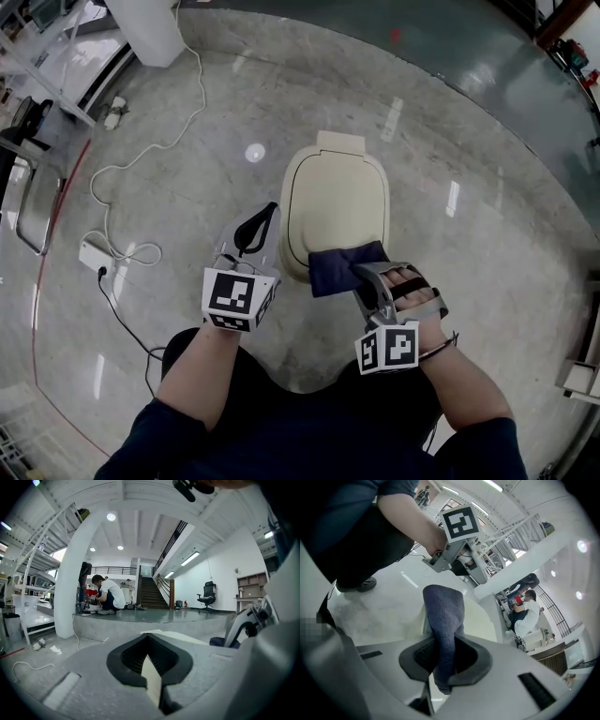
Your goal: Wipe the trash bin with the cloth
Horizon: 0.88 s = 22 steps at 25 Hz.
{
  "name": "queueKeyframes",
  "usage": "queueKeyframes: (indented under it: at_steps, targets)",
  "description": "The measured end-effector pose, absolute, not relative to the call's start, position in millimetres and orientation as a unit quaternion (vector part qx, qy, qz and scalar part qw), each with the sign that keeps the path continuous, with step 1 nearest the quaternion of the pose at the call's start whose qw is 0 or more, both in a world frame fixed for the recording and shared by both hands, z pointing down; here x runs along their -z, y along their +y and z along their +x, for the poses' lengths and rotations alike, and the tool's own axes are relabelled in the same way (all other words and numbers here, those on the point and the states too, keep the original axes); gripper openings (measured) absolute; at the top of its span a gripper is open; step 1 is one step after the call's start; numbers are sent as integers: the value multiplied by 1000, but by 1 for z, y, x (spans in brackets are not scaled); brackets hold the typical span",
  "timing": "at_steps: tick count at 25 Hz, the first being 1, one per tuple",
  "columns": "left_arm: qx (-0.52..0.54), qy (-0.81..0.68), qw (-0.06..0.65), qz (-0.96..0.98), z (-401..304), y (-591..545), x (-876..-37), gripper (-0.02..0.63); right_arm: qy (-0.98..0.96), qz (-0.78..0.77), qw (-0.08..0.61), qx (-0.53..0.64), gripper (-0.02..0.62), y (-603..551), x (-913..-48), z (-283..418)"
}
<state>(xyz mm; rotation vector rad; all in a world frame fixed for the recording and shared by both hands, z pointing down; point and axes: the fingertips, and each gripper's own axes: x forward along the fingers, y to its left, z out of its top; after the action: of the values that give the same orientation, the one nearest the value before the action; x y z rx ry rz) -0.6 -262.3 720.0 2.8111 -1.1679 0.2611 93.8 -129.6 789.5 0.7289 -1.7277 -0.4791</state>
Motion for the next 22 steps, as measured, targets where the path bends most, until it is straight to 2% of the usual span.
queueKeyframes:
  at_steps: [9,15,22]
  targets:
    - [-84,-356,63,928,19,-238,-695,-3,-768,282,552,159,55,-88,-764,92]
    - [-41,-334,114,935,24,-218,-635,-3,-778,333,522,103,55,-91,-690,101]
    - [-62,-318,110,940,41,-189,-514,-3,-781,390,487,16,55,-91,-587,109]
